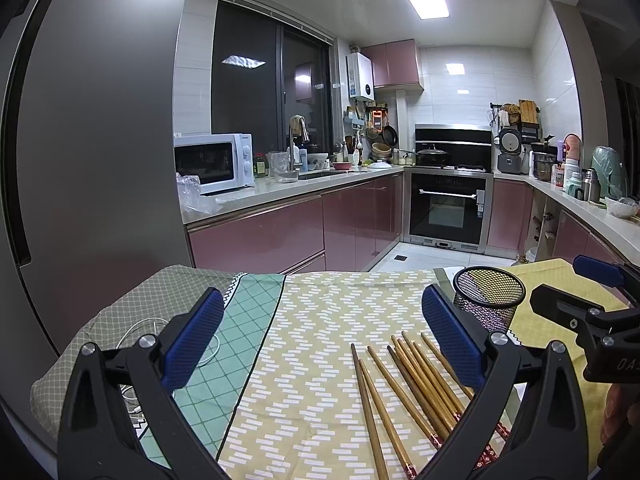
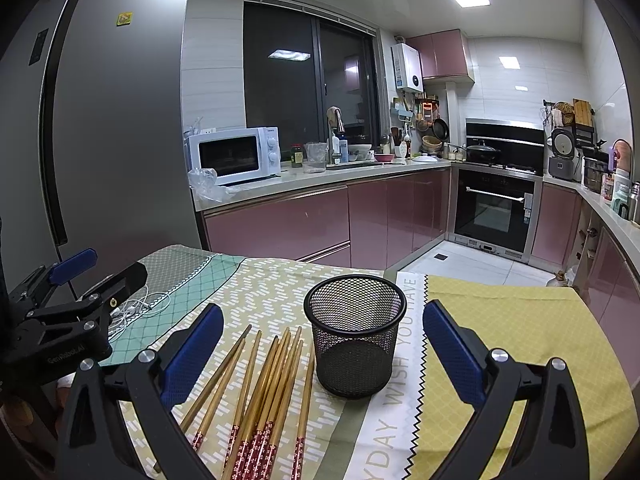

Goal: Organize utensils

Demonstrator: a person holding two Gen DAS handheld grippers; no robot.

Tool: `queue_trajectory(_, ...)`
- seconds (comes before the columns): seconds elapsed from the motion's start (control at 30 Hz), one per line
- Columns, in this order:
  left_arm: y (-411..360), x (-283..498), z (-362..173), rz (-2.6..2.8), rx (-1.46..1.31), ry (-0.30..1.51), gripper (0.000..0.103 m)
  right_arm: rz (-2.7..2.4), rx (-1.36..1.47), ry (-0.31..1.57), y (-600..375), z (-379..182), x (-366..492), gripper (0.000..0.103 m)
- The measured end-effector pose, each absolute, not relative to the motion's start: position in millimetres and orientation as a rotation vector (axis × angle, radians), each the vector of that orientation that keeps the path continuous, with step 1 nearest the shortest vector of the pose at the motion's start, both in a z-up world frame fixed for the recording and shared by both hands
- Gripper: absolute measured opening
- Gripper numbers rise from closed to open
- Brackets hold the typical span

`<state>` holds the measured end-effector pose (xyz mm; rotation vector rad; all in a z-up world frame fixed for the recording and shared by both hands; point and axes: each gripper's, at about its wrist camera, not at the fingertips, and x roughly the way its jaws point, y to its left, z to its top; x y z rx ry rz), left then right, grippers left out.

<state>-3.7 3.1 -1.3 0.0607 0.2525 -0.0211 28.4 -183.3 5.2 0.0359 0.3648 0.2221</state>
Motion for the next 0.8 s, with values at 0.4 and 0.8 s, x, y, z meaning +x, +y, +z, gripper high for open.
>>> queue_trajectory(0.4, 0.1, -0.1, -5.0, -0.028, 0.063, 0.27, 0.098, 0.23, 0.041, 0.368, -186.9, 5.0, 30.7, 0.096)
queue_trajectory(0.8, 0.6, 2.9, -7.0, -0.033, 0.063, 0.295, 0.097, 0.238, 0.042, 0.376, -187.5, 2.1, 31.9, 0.096)
